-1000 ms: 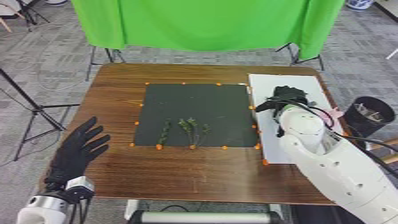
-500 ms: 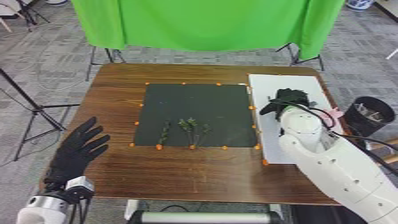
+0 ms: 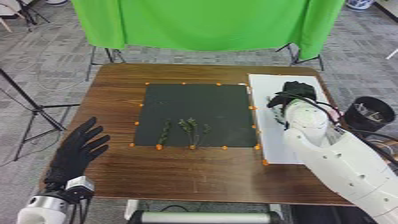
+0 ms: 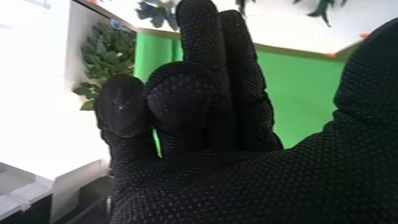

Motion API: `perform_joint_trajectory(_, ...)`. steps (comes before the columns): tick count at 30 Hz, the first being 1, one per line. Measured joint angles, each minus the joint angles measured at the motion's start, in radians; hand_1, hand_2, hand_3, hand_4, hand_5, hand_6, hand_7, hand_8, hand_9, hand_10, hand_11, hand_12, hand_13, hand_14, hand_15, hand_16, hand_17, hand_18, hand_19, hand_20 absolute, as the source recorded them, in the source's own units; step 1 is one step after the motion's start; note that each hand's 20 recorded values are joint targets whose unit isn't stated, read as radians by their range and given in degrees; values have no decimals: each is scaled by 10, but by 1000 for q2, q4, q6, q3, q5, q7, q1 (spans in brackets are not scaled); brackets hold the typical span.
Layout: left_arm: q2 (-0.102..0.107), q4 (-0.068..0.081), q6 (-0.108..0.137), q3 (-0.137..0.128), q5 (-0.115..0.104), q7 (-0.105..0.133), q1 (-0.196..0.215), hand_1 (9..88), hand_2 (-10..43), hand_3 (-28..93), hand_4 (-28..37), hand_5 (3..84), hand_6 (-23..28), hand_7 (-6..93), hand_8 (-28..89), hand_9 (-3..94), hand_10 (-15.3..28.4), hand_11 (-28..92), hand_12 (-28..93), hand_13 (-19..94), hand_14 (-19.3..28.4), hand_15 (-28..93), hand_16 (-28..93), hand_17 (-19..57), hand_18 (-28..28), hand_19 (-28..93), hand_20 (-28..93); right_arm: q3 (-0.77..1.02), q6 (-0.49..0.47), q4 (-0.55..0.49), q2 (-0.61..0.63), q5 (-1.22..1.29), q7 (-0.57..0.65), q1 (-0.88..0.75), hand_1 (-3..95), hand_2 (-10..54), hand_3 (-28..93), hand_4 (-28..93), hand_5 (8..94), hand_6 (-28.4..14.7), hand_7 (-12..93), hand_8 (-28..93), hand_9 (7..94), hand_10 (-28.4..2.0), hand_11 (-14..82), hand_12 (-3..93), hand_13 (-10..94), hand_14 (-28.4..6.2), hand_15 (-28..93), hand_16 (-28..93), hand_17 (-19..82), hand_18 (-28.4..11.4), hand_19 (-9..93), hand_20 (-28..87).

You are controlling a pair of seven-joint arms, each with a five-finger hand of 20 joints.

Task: Arrange flowers

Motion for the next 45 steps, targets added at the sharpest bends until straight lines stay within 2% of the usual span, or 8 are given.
perform_joint_trajectory(4, -1, 0, 0, 0, 0, -2, -2, 254, -67, 690, -244, 254, 24, 211, -108, 234, 116, 183, 170, 220, 161, 302, 10, -89, 224, 423, 102, 1, -42, 0, 0, 16, 10, 5, 199, -55, 758, -236, 617, -46, 304, -103, 744, -127, 308, 244, 749, -63, 762, 281, 453, -203, 932, 615)
perform_joint_trajectory(8, -1, 0, 0, 1, 0, -2, -3, 254, -65, 690, -243, 255, 24, 211, -107, 234, 116, 183, 169, 220, 161, 302, 9, -89, 223, 423, 102, -7, -36, 26, -3, 30, 6, 13, 196, -61, 757, -247, 656, -39, 280, -111, 777, -122, 298, 241, 754, -64, 757, 278, 453, -204, 932, 612)
perform_joint_trajectory(14, -1, 0, 0, 2, 0, -2, -5, 254, -63, 689, -242, 255, 24, 212, -108, 238, 117, 185, 169, 220, 161, 303, 10, -89, 224, 423, 102, -14, -32, 66, -9, 50, 0, 19, 200, -76, 765, -263, 663, -32, 281, -108, 784, -117, 301, 246, 756, -64, 755, 280, 452, -204, 932, 611)
perform_joint_trajectory(26, -3, 0, 3, 6, -2, -2, -6, 254, -55, 688, -242, 255, 24, 214, -109, 238, 117, 185, 168, 220, 162, 304, 9, -90, 224, 425, 102, -24, -11, 87, -19, 30, -61, 31, 318, -95, 790, -282, 710, 6, 319, -131, 834, -90, 330, 254, 781, -51, 753, 279, 467, -197, 932, 611)
perform_joint_trajectory(29, -4, 0, 4, 6, -3, -2, -7, 254, -55, 690, -243, 255, 23, 214, -110, 238, 117, 185, 168, 220, 162, 305, 9, -90, 224, 424, 101, -24, -5, 88, -23, 28, -76, 30, 375, -95, 743, -282, 738, 14, 328, 30, 876, -78, 321, 262, 790, -50, 750, 281, 469, -196, 932, 607)
perform_joint_trajectory(33, -4, 0, 5, 6, -3, -3, -7, 256, -52, 692, -244, 255, 24, 214, -110, 239, 118, 185, 168, 221, 162, 307, 9, -90, 224, 425, 102, -22, 1, 87, -28, 30, -96, 30, 428, -95, 723, -282, 764, 17, 334, 39, 895, -77, 319, 258, 804, -48, 745, 279, 474, -195, 932, 605)
perform_joint_trajectory(35, -4, 0, 5, 6, -3, -4, -7, 255, -51, 693, -245, 255, 23, 214, -110, 239, 118, 186, 168, 221, 162, 307, 8, -91, 225, 425, 102, -22, 3, 88, -30, 32, -105, 30, 457, -95, 754, -282, 778, 23, 335, 38, 914, -70, 300, 297, 811, -44, 741, 283, 478, -195, 932, 607)
perform_joint_trajectory(45, -5, 1, 8, 9, -5, -4, -9, 255, -46, 697, -247, 256, 24, 214, -109, 239, 117, 187, 167, 221, 163, 309, 6, -91, 224, 425, 101, -1, 4, 87, -38, 44, -150, 21, 477, -95, 779, -283, 791, 27, 347, 49, 930, -63, 299, 333, 819, -42, 739, 285, 481, -195, 932, 606)
